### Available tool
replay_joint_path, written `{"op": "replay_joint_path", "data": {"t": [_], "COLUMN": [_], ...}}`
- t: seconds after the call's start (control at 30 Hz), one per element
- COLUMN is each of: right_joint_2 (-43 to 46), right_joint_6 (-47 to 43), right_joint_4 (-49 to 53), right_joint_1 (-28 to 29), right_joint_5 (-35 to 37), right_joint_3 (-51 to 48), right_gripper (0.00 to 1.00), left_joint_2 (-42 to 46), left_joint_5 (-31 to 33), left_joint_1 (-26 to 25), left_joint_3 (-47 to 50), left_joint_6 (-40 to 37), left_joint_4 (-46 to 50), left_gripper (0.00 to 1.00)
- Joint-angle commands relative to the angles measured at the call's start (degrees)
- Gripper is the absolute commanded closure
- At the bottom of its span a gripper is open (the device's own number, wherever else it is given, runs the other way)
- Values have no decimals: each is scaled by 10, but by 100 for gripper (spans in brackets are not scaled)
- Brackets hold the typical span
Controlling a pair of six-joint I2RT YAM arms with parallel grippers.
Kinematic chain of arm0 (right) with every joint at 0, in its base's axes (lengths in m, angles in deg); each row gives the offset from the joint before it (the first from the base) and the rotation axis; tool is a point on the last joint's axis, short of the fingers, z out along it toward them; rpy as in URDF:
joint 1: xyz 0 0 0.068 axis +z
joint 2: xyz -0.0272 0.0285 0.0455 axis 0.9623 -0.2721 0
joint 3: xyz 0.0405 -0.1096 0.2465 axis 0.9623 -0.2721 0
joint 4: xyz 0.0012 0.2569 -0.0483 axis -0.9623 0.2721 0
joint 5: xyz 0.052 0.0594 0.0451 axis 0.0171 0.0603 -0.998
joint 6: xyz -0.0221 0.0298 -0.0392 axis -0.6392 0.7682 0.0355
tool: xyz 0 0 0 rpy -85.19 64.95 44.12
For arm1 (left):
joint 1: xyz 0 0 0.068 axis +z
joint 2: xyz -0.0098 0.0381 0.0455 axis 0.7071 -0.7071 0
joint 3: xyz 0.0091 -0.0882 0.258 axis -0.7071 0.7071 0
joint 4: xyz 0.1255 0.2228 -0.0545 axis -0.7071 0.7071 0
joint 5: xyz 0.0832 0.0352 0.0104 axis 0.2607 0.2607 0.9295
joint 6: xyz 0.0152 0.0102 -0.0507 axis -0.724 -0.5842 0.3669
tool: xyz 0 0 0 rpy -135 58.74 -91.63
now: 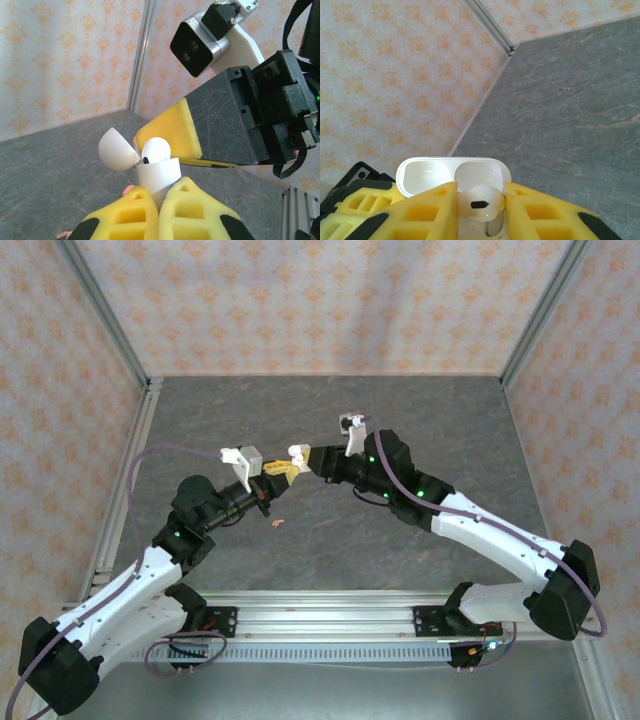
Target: Insert wireless bluetooth earbuds into charging case
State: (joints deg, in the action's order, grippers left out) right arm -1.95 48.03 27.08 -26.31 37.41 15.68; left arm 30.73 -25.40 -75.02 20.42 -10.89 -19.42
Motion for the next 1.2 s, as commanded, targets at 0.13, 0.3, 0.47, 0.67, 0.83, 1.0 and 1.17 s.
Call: {"op": "replay_joint_path", "data": {"t": [0.13, 0.3, 0.47, 0.67, 0.83, 1.0, 1.17], "right_joint_2": [-6, -8, -19, -8, 7, 14, 11], "right_joint_6": [15, 24, 28, 38, 11, 10, 22], "right_joint_4": [38, 60, 87, 100, 144, 166, 155], "right_joint_1": [3, 2, 3, 2, -6, -31, -44], "right_joint_5": [-27, -17, -24, -26, -18, -32, -75], "right_joint_3": [42, 66, 99, 126, 155, 161, 160], "right_gripper": [70, 61, 52, 49, 47, 46, 50], "left_joint_2": [0, 1, 3, 7, 11, 13, 13], "left_joint_5": [4, 3, 3, 3, 2, -2, 0], "left_joint_1": [-3, -3, -3, -3, -3, -3, -3], "left_joint_3": [-19, -18, -17, -19, -24, -28, -33], "left_joint_6": [-1, 0, 1, -4, -6, -2, -2], "left_joint_4": [-37, -38, -40, -28, -23, -20, -12], "left_gripper": [100, 100, 100, 100, 100, 100, 100]}}
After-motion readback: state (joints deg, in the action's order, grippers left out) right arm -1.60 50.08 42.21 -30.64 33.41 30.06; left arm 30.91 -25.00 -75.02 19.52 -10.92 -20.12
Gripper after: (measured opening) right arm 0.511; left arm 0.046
